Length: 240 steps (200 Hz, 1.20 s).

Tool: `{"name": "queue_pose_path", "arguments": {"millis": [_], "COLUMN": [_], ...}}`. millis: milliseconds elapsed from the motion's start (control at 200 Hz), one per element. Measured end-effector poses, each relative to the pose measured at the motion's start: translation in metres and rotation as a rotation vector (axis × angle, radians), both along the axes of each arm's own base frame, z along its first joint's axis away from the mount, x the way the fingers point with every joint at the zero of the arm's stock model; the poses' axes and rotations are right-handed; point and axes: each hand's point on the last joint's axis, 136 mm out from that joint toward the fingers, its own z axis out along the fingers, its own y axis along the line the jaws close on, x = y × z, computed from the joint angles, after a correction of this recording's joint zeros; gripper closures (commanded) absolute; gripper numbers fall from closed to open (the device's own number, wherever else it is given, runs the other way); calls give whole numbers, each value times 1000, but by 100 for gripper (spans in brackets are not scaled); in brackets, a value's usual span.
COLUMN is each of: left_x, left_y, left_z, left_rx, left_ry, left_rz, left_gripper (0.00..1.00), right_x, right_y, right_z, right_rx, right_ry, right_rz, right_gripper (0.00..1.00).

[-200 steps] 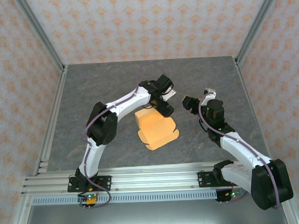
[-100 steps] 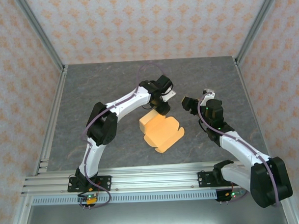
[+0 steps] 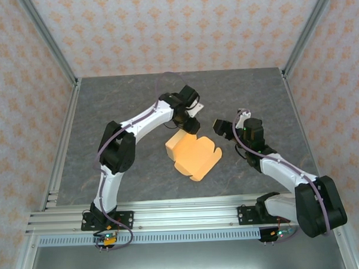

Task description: Fold the paper box

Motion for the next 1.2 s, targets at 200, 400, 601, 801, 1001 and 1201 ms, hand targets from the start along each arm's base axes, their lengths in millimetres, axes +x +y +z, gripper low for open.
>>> {"name": "queue_pose_path", "arguments": {"millis": [200, 400, 601, 801, 1001, 1201], "left_x": [5, 18, 26, 30, 32, 34], "left_y": [27, 57, 62, 62, 57, 54], "left_z": [24, 36, 43, 39, 37, 34], "left_rx": [-118, -224, -301, -350, -397, -430], "left_ry": [14, 7, -4, 10, 24, 31], "left_rz": [160, 334, 415, 459, 484, 506], "left_gripper": [69, 69, 69, 69, 69, 69], "right_x": [4, 17, 1, -31, -47, -39], "right_y": [8, 8, 13, 29, 42, 49], "right_z": [8, 55, 34, -14, -30, -51], "right_rx": [-16, 20, 28, 71, 144, 133], "right_ry": [66, 129, 318, 530, 616, 679], "right_rz": [39, -8, 19, 133, 199, 227], "right_gripper": [23, 23, 24, 27, 41, 65]}}
